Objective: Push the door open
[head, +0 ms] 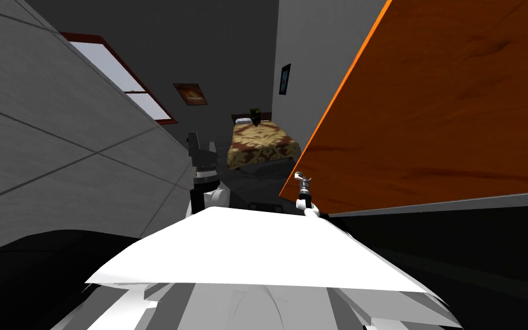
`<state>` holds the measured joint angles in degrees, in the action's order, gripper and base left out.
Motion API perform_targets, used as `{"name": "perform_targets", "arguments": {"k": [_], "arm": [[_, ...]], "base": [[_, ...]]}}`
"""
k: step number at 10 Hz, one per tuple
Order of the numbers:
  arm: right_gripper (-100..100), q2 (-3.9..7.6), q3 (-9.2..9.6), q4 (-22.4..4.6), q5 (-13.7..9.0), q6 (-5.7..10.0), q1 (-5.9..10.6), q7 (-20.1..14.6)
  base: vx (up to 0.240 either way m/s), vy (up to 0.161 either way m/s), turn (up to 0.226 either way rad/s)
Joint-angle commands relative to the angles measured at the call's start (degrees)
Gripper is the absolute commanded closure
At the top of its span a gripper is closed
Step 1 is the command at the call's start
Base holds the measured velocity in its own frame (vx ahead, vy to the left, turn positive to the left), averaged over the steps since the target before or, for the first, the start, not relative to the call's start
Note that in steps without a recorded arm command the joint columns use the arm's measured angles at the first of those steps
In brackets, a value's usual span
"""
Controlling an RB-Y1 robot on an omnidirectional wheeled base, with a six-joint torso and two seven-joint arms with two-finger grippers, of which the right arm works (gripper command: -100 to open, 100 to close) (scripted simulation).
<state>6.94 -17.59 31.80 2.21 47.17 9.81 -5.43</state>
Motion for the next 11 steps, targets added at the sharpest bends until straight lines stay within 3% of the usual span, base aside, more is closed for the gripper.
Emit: {"name": "perform_targets", "arguments": {"k": [1, 8, 11], "arm": [[100, 0.11, -0.85, 0.51, -0.5, -0.35, -0.25, 0.38], [100, 0.58, -3.73, 0.3, -2.26, -0.32, -0.51, 1.6], [100, 1.01, -6.39, 0.11, -3.89, -0.3, -0.76, 2.73]], "base": [[0.129, -0.015, -0.028], [0.172, 0.024, -0.042], [0.213, 0.038, -0.068]]}}
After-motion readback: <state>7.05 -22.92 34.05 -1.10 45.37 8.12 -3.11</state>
